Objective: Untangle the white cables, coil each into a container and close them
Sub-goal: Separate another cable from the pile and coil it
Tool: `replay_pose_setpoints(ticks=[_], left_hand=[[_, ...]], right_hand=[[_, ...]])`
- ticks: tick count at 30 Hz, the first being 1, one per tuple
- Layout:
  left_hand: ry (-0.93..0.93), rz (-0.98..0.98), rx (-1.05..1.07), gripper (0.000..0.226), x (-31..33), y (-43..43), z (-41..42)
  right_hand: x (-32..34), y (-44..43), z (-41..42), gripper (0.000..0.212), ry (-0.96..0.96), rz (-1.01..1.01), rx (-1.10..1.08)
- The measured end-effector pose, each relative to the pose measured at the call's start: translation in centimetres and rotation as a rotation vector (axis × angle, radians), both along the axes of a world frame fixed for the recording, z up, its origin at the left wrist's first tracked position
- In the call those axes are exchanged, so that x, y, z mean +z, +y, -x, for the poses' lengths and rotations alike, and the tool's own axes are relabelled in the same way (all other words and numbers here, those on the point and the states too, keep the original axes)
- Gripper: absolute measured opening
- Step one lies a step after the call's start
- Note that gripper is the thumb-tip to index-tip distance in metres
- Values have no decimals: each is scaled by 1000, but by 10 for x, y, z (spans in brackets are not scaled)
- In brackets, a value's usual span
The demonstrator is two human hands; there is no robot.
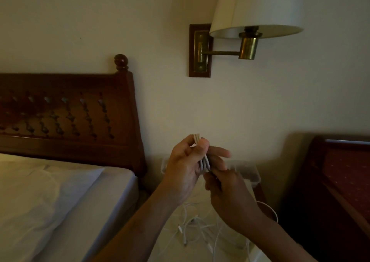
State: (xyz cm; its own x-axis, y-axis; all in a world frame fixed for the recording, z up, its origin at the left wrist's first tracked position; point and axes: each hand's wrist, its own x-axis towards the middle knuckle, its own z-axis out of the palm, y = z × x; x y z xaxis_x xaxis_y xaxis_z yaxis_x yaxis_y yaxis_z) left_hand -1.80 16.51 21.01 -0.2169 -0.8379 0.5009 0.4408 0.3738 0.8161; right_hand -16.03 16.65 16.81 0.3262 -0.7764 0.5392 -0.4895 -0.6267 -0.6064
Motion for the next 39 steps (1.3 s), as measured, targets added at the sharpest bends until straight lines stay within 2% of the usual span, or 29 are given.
replay_pose_setpoints(ticks=[6,9,12,14,16,20,23,25,31,34,35,37,39], left_hand=[[-475,153,259,20,-2,-16,5],[-723,199,334,21,-3,-23,-1],[-835,192,292,29,-3,-24,-5],[-852,184,270,35,-4,-23,-5],[-771,121,210,39,-7,-22,-3],[-428,-52,-7,42,-12,-20,-6],[-243,-92,-110,40,-15,-16,-7],[-191,-98,-139,40,-16,-13,-7],[-51,-183,-219,29,-8,-8,-7],[36,-194,-259,30,-8,-5,2],[65,-185,-243,30,-8,-4,5],[123,-170,-174,29,-4,-5,10],[121,-141,-56,29,-1,-11,11]], right_hand=[[21,7,16,17,217,-53,-59],[36,7,29,10,298,0,-69],[48,4,41,16,448,142,-158],[55,0,46,13,446,308,-185],[61,-6,50,12,350,412,-159],[62,-19,49,16,194,452,-147],[56,-28,43,17,-39,276,-98],[51,-31,40,18,-183,129,-52],[36,-26,25,26,-333,48,34],[28,-26,21,19,-351,-33,108],[24,-27,20,16,-291,-58,51],[16,-24,19,25,-51,-46,-102],[11,-17,14,34,156,-69,-75]])
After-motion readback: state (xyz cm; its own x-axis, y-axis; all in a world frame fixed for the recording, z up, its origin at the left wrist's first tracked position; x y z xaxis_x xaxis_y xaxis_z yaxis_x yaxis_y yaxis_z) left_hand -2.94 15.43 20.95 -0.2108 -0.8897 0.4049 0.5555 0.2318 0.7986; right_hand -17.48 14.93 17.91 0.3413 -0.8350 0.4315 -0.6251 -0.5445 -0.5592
